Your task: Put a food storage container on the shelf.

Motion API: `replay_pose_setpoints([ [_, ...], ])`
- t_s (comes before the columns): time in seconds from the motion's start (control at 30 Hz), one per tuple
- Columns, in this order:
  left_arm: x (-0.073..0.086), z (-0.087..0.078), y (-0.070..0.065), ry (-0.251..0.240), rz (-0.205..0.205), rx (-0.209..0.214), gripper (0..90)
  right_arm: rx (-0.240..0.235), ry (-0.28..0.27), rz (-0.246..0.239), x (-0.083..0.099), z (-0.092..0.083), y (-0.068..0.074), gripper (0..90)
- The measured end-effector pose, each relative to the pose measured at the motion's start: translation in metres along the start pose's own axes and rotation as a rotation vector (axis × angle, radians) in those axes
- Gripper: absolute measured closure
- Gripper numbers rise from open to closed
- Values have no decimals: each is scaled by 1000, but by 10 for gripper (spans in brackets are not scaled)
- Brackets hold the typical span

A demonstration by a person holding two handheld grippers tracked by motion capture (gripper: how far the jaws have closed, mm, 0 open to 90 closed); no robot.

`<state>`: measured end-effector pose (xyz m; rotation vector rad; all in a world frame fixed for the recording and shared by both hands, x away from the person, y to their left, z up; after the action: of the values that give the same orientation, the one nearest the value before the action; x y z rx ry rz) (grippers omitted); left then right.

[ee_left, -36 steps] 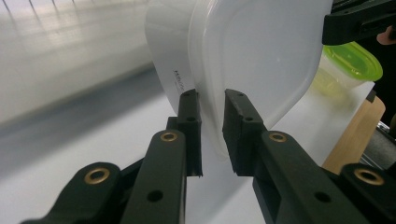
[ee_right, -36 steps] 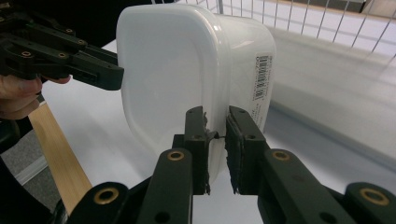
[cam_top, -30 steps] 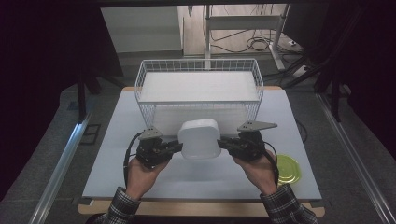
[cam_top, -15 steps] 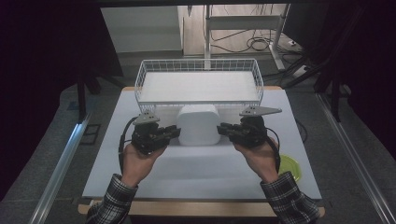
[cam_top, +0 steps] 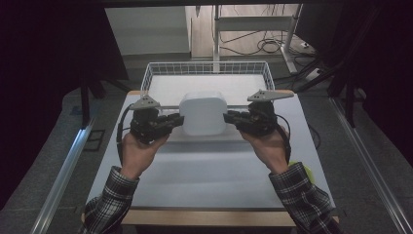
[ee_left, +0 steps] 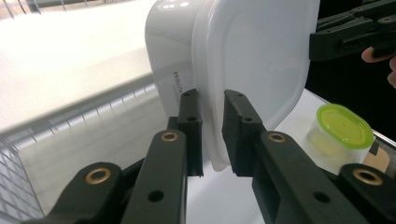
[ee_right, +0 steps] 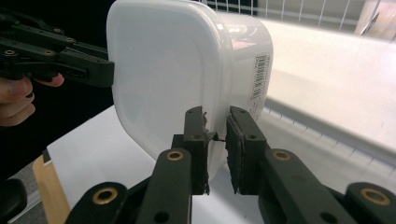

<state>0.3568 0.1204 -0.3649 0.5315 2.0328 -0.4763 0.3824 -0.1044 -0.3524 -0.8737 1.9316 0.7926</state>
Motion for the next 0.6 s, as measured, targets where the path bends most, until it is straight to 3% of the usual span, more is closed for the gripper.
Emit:
replay_pose_setpoints([
  [0.33, -35, 1, 18, -19, -2, -8, 783, 20, -18, -26, -40, 6, -10, 781],
  [0.6, -51, 12, 26, -32, -19, 1, 783, 41, -24, -10, -55, 10, -24, 776],
])
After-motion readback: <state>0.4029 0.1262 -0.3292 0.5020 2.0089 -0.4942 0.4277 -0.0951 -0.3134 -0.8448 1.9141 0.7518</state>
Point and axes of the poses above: each handheld gripper's, and its own axes: z roughly forward along the jaws, x roughly out of its underside, y roughly to its left, the point moved 6 cm from there along z, roughly forward along the jaws, and after that the axes turned 7 degrees about -x, right-handed, at the moved point
